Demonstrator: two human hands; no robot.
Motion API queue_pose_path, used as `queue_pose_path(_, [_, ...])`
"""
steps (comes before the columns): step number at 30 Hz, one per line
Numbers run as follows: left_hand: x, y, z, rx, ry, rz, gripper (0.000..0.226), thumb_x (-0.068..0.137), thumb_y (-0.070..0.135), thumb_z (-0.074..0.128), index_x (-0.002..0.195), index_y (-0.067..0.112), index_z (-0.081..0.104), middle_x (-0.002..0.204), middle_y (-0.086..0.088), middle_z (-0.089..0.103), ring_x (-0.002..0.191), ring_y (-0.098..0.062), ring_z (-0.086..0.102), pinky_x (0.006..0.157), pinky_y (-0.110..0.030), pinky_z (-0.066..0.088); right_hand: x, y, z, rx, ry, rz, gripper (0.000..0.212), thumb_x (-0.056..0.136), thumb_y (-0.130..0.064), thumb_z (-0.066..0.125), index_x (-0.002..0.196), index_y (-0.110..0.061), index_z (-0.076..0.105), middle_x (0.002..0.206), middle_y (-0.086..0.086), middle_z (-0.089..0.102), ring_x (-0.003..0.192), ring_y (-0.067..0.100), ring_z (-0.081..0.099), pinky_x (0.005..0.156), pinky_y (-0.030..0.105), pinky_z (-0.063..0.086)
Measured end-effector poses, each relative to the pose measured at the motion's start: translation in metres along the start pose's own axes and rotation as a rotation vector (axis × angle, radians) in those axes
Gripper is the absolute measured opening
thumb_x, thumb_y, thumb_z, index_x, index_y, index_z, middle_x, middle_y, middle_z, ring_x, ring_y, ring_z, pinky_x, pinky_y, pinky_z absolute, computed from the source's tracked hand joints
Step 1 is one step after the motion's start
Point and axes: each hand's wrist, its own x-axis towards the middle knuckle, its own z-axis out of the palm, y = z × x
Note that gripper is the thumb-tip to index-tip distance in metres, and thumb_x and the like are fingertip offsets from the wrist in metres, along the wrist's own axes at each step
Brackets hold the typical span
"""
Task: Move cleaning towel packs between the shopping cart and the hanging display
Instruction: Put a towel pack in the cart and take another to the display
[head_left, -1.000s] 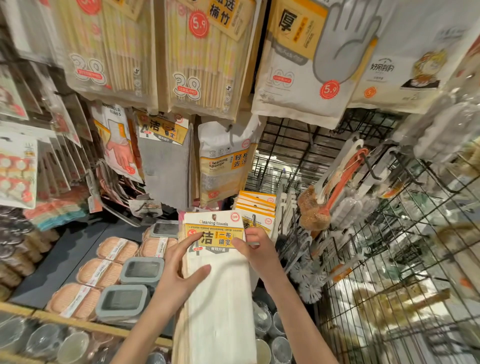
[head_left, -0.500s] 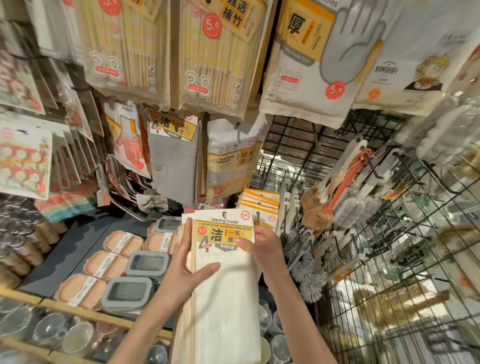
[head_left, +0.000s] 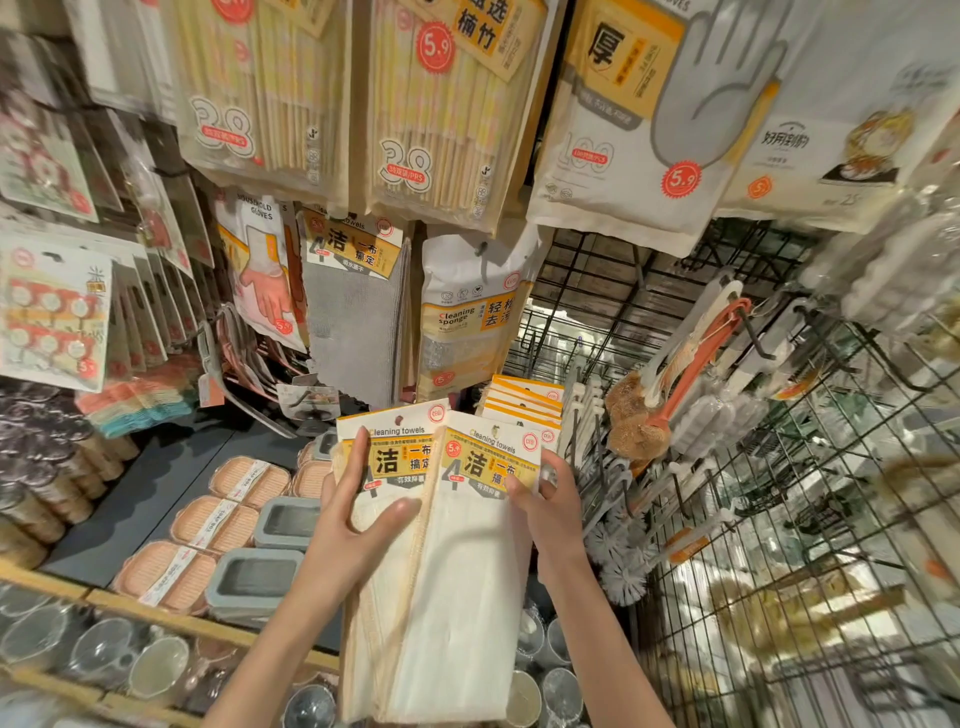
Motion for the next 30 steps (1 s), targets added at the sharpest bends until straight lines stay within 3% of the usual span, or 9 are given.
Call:
queue_pose_path(3, [0.001,-0.003,-0.004,0.022,0.030,0.033,0.083,0.075,0.040,0.069,0.134,0.067,0.016,0.128,0.054,0.029,0.146,-0.015,0.010,0.116,-0.051,0.018,0.002,0.012,-0.006,0.035,0.110,0.058,0.053,0.081,0.002,0.068,0.126,-0.019,0.048,0.118,0.008,0.062,0.104,0.022,0.060,0.083,0.029,0.049])
queue_pose_path(7, [0.001,-0.005,-0.008,0.073,0.080,0.054,0.093,0.084,0.005,0.067,0.128,0.071,0.019,0.146,0.012,0.033,0.141,-0.012,0.022,0.117,-0.043,0.020,0.007,0.017,-0.013,0.103,0.212,0.061,0.051,0.082,0.006,0.066,0.126,-0.015,0.049,0.113,0.011,0.064,0.097,0.021,0.063,0.072,0.022,0.050])
queue_pose_path(15, [0.004,-0.002,-0.015,0.114,0.090,0.073,0.093,0.084,0.003,0.066,0.127,0.071,0.019,0.146,0.007,0.029,0.134,-0.004,0.030,0.110,-0.028,0.024,0.038,0.029,-0.014,0.066,0.296,0.076,0.048,0.083,0.008,0.062,0.128,-0.008,0.050,0.123,0.014,0.059,0.106,0.025,0.058,0.085,0.032,0.047])
queue_pose_path(18, [0.006,0.005,-0.015,0.135,0.093,0.084,0.092,0.084,0.002,0.065,0.135,0.064,0.020,0.144,0.005,0.032,0.118,0.022,0.032,0.101,-0.015,0.025,0.049,0.035,-0.013,0.067,0.329,0.089,0.048,0.083,0.010,0.061,0.127,-0.006,0.051,0.120,0.014,0.059,0.101,0.023,0.057,0.088,0.034,0.047])
queue_pose_path(20, [0.005,0.007,-0.015,0.147,0.090,0.083,0.089,0.085,0.002,0.064,0.139,0.057,0.019,0.142,0.003,0.035,0.107,0.036,0.024,0.098,-0.017,0.022,0.054,0.040,-0.010,0.042,0.342,0.085,0.046,0.083,0.009,0.062,0.125,-0.007,0.052,0.119,0.015,0.060,0.102,0.025,0.058,0.090,0.038,0.049])
queue_pose_path(23, [0.004,0.009,-0.015,0.160,0.084,0.082,0.091,0.086,0.004,0.064,0.135,0.064,0.018,0.141,0.006,0.036,0.104,0.039,0.019,0.098,-0.019,0.021,0.059,0.047,-0.006,0.006,0.365,0.075,0.047,0.081,0.008,0.064,0.124,-0.009,0.053,0.117,0.016,0.062,0.105,0.029,0.060,0.093,0.046,0.050])
queue_pose_path(26, [0.006,0.009,-0.015,0.147,0.079,0.070,0.087,0.085,0.002,0.064,0.141,0.051,0.018,0.139,0.007,0.035,0.100,0.043,0.017,0.102,-0.021,0.020,0.060,0.052,-0.007,-0.038,0.401,0.055,0.045,0.079,0.007,0.066,0.119,-0.011,0.055,0.112,0.015,0.065,0.102,0.029,0.062,0.089,0.045,0.051])
queue_pose_path(27, [0.007,0.005,-0.016,0.137,0.087,0.066,0.088,0.084,0.003,0.066,0.140,0.050,0.018,0.139,0.010,0.035,0.108,0.039,0.019,0.106,-0.024,0.020,0.061,0.053,-0.007,-0.051,0.406,0.051,0.044,0.079,0.006,0.066,0.118,-0.012,0.054,0.111,0.014,0.064,0.101,0.029,0.061,0.088,0.044,0.050])
queue_pose_path(30, [0.010,0.000,-0.020,0.141,0.108,0.059,0.093,0.083,0.009,0.069,0.131,0.069,0.017,0.133,0.035,0.032,0.138,0.000,0.025,0.114,-0.038,0.023,0.069,0.057,-0.005,-0.131,0.382,0.060,0.043,0.082,-0.002,0.066,0.120,-0.015,0.053,0.111,0.010,0.063,0.099,0.026,0.060,0.089,0.044,0.050])
